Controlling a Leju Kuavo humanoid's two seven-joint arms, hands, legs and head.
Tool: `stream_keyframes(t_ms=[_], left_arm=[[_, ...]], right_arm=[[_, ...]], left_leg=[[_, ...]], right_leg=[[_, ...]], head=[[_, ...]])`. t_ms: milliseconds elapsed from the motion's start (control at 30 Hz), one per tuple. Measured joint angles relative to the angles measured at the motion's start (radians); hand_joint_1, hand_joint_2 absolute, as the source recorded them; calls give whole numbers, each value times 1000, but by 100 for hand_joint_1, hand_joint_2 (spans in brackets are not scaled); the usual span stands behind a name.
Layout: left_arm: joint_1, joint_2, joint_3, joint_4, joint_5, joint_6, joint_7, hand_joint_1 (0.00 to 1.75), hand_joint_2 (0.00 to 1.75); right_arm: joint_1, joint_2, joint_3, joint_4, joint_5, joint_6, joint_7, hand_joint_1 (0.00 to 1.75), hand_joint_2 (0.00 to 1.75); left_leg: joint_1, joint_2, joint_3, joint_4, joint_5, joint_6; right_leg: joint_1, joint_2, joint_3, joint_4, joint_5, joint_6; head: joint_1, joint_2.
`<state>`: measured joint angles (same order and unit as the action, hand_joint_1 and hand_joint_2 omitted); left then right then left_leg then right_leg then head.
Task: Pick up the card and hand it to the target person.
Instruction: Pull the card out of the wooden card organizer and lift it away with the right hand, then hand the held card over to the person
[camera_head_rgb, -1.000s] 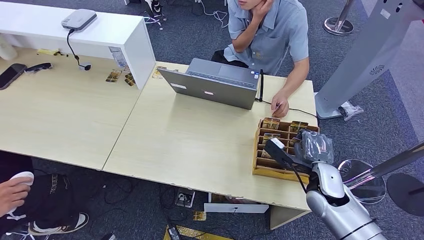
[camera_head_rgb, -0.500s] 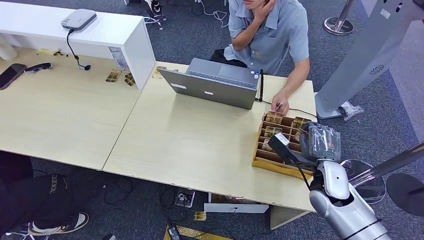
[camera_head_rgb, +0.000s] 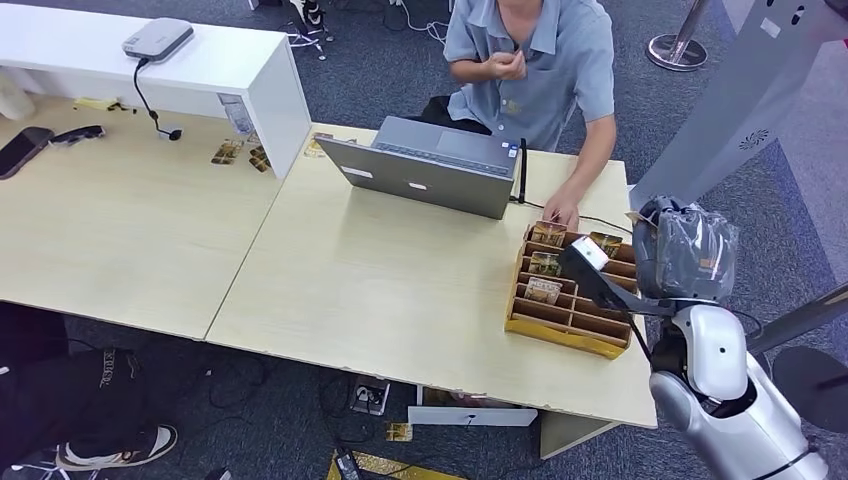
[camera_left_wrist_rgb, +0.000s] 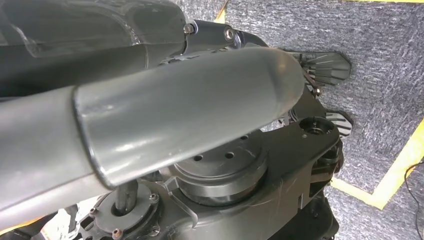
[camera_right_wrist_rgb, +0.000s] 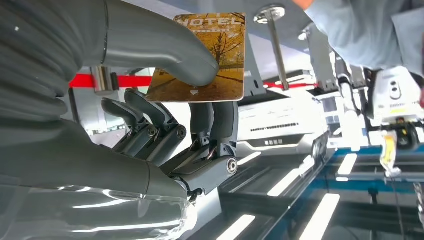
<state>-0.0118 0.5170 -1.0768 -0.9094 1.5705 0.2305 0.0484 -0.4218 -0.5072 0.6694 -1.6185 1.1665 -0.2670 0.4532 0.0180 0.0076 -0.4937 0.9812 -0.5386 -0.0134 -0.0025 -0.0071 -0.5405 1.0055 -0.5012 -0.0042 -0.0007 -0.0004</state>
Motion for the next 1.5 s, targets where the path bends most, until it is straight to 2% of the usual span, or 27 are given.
stream_keyframes(t_ms=[400,1033,1167,1233,1500], left_arm=[[-8,0,-3,-3,0,-19,-16,0,0],[-16,0,-19,-3,0,-24,-18,0,0],[-16,0,-21,-3,0,-26,-18,0,0],[-16,0,-21,-3,0,-27,-17,0,0],[-15,0,-22,-3,0,-26,-12,0,0]], right_arm=[[-78,14,18,-19,-68,3,-68,175,175],[-155,56,80,78,-131,15,-90,171,175],[-163,62,94,97,-135,18,-90,7,175],[-165,64,102,103,-137,24,-90,0,175],[-173,67,130,129,-171,69,-71,0,175]], left_leg=[[0,0,-1,0,0,0],[0,-1,-1,0,0,0],[0,-1,-1,0,0,0],[0,-1,-1,0,0,0],[0,-1,-1,0,0,0]], right_leg=[[0,0,0,0,0,0],[0,0,0,0,0,0],[0,0,0,0,0,0],[0,0,0,0,0,0],[0,0,0,0,0,0]], head=[[0,0],[0,0],[0,0],[0,0],[0,0]])
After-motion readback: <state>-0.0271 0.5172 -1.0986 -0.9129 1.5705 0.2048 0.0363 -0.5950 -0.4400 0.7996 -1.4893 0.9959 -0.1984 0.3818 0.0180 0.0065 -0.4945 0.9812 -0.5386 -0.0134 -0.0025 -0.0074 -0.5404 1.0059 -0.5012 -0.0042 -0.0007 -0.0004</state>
